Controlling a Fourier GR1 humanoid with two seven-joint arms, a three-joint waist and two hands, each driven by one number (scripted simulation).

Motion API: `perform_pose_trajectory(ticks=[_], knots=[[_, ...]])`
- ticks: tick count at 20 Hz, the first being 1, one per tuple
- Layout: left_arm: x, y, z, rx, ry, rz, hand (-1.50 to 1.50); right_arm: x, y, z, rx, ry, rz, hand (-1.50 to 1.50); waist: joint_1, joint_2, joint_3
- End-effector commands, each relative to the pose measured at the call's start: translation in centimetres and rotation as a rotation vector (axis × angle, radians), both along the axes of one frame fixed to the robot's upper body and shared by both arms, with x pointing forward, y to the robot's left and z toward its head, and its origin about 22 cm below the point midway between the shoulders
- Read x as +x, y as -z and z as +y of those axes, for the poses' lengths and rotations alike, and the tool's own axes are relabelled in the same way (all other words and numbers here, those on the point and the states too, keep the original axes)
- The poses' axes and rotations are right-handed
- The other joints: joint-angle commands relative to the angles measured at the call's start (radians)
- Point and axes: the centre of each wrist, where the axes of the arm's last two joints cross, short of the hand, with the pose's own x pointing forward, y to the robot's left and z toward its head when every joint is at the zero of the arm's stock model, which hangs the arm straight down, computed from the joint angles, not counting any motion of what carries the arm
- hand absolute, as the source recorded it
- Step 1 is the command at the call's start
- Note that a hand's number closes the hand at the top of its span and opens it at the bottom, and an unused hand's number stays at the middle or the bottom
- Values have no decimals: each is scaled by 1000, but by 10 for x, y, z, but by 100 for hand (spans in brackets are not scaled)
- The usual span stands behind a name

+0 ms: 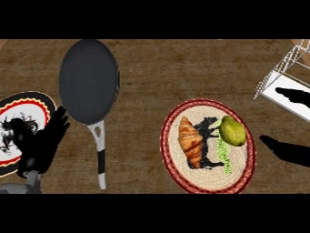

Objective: Pick the croissant from the placemat and place it in the tiered shelf

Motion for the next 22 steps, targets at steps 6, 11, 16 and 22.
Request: perform_pose_trajectory(ticks=[6, 11, 16, 22], knots=[[0, 15, 6, -4, 4, 67, 0, -48, -51, 69, -127, -150, 209, -150, 15, 3, -4], [7, 11, 6, 5, 14, 60, 0, -51, -37, 115, -246, -86, 302, -150, 24, 5, -4], [12, 8, 2, 9, 36, 51, 0, -14, -39, 157, -324, 49, 327, -150, 36, 8, -4], [3, 10, 2, 8, 43, 67, 0, 7, -17, 194, -397, 162, 348, -150, 34, 5, -3]])
